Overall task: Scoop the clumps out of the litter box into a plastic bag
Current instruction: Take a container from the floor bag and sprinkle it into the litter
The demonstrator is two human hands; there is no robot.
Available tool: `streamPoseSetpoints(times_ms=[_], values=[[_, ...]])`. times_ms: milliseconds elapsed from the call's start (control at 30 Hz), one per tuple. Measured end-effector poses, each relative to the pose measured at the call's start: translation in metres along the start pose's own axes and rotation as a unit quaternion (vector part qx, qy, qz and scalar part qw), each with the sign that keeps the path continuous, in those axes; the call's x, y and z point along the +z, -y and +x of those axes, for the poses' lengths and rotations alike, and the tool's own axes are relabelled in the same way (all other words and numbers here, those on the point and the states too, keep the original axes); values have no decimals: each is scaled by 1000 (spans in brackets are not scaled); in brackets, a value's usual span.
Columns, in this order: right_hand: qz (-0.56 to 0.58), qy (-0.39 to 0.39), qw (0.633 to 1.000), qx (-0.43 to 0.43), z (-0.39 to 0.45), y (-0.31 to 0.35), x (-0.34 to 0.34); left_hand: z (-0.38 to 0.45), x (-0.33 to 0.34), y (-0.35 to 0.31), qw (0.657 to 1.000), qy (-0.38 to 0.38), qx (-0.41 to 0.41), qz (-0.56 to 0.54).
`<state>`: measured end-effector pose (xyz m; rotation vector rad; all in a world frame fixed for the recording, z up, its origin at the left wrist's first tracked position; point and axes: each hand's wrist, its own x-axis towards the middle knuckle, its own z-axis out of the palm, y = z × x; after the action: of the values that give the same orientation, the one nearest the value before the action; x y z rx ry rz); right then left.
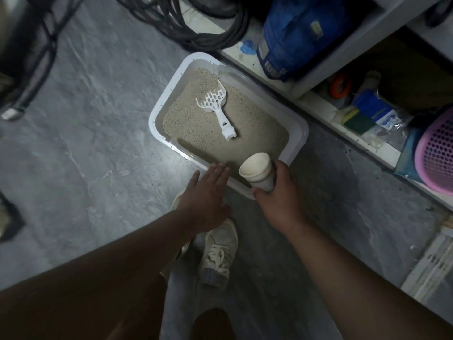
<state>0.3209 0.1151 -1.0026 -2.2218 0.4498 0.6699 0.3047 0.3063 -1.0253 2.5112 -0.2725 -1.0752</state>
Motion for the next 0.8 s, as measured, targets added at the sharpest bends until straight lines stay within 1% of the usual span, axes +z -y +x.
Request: streamPoseSetpoints(times_ms=[67,100,167,200,300,367,467,567,633,800], values=[[18,-10,1000,-2,-13,12,1,-17,-15,-6,991,-18,-37,-126],[14,-11,1000,-8,-20,19,1,-27,-24,-7,975,-26,-71,-210],[11,3,1000,-21,-35,36,2,-49,-42,-9,920,-42,-127,-369],[20,13,999,-27,-43,46,3,-60,-51,-9,892,-57,-143,-425],[24,28,997,-71,-66,79,11,-93,-72,-4,819,-119,-144,-542],[41,50,993,-96,-77,99,24,-111,-82,6,797,-145,-129,-572],[60,96,985,-133,-87,127,55,-133,-84,32,780,-202,-129,-578],[46,126,978,-158,-93,151,96,-152,-77,70,757,-257,-163,-579],[39,160,971,-174,-95,167,126,-166,-68,98,736,-285,-185,-586],[10,232,949,-213,-115,210,206,-209,-46,174,675,-319,-227,-625]])
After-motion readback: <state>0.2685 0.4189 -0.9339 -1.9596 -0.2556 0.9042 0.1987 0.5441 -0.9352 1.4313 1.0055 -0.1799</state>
